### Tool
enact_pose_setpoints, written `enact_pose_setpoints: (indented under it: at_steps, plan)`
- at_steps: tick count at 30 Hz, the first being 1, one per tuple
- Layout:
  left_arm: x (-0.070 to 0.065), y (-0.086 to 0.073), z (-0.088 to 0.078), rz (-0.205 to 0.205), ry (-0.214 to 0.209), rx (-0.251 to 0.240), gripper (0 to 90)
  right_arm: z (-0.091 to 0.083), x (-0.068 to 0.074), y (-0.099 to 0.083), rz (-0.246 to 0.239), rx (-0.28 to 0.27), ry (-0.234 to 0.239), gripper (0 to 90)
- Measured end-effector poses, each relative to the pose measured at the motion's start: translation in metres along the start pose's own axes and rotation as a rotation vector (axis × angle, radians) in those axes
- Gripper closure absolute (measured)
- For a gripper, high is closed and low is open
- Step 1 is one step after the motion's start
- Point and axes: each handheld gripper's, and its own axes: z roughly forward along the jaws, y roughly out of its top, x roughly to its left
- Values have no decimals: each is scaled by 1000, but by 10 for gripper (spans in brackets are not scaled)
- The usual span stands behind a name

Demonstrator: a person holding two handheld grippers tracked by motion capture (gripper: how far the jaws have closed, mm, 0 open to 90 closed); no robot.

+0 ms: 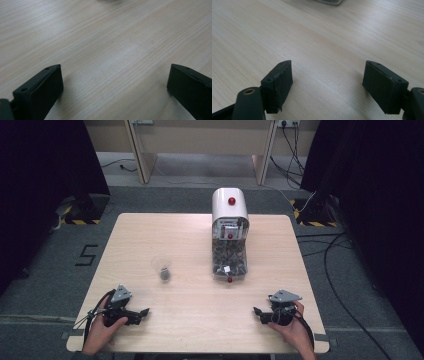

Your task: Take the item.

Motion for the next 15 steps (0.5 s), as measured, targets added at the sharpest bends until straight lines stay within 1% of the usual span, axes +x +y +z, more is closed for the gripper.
enact_pose_setpoints:
  at_steps: [2,3,6,15]
  plan:
    - [0,0,0,0,0,0,0,-1,0,0,-4,5,0,232]
    - [0,0,0,0,0,0,0,-2,2,-1,-8,12,-1,213]
    - [0,0,0,-1,0,0,0,-3,6,-1,-2,22,0,197]
    - [0,0,0,0,0,-1,0,-3,6,-3,-8,15,5,172]
